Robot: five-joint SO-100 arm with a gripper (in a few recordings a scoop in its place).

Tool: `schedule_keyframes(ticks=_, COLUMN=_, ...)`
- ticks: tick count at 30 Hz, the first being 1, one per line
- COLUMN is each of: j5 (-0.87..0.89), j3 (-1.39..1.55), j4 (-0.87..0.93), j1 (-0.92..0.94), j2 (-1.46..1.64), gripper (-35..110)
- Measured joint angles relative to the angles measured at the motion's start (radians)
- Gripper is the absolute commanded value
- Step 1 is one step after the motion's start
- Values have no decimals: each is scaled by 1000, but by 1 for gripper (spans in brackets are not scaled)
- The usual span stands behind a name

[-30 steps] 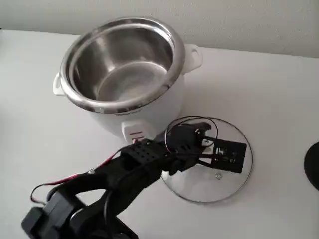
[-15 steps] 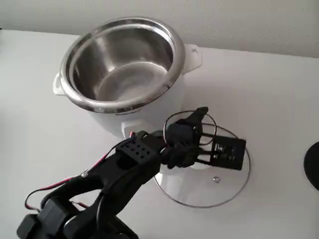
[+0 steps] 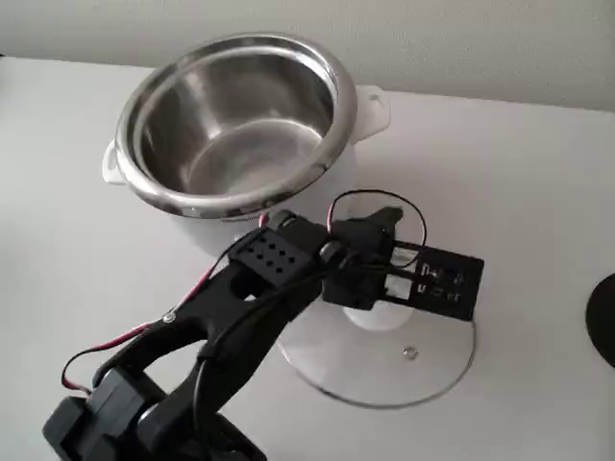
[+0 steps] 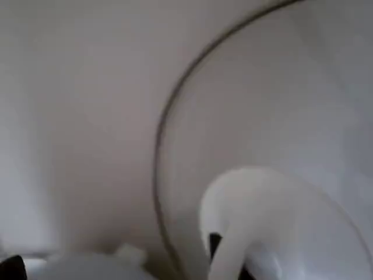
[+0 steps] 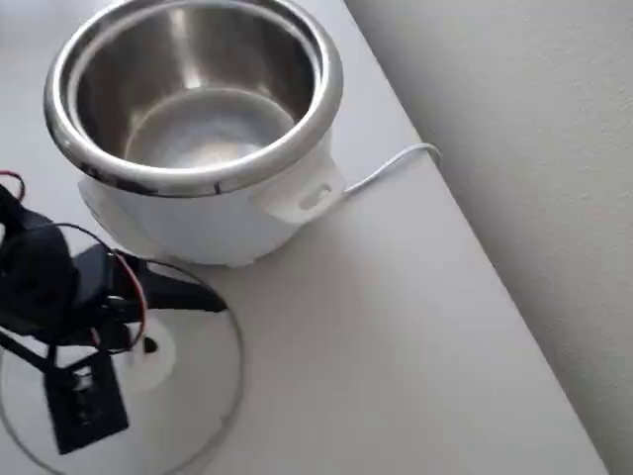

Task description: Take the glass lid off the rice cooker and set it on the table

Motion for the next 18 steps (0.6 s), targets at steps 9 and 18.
schedule_keyframes(ticks=9, j5=32, j3=-127, j4=235, j1=-25, j2=-29, gripper=39)
schedule_keyframes(ticks=18, j5=38, j3=-245, j4=344, j1=-26, j2=-112, gripper=39)
